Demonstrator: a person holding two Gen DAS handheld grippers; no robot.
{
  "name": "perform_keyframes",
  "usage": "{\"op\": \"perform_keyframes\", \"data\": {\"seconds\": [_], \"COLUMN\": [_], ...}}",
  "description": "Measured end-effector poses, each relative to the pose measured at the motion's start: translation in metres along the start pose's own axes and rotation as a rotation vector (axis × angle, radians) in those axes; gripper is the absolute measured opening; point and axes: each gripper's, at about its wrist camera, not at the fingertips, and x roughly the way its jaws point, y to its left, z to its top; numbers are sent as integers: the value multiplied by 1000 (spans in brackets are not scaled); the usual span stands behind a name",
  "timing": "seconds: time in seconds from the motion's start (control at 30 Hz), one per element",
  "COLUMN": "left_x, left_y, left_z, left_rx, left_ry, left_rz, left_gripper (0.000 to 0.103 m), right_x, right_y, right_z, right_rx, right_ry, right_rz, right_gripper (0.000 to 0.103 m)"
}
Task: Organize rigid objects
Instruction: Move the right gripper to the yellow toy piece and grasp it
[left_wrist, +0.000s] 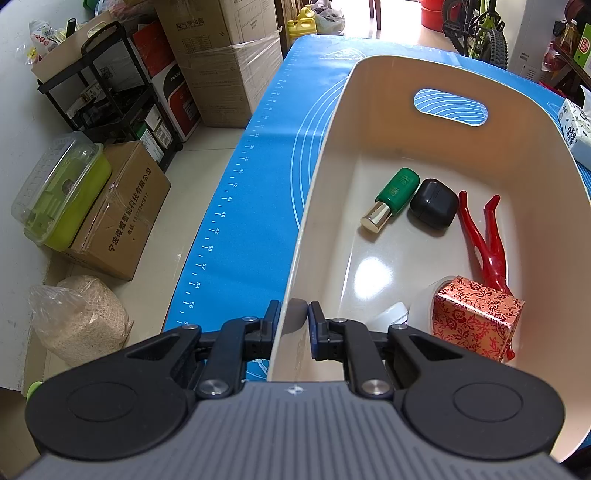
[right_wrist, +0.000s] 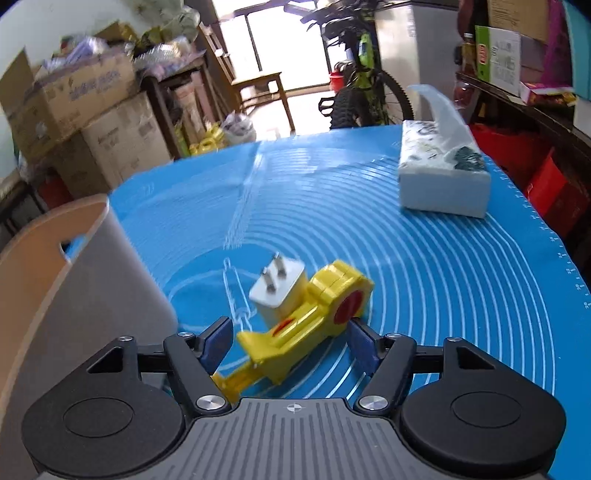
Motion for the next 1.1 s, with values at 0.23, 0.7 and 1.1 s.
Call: {"op": "perform_keyframes", "data": {"seconds": [0.23,0.7,1.1], "left_x": [-1,-1,-1], "left_y": [1,1,0], "left_z": [0,0,0], "left_rx": [0,2,1], "left_ry": [0,0,0], "left_rz": [2,4,4], "left_gripper": [18,18,18], "right_x": [2,6,-2], "right_y": [-7,-19,-20], "right_z": [-1,-1,1], "right_rx": [11,51,56], "right_ry": [37,16,10], "right_rz": [-56,-34,-38], "right_gripper": [72,46,30]}}
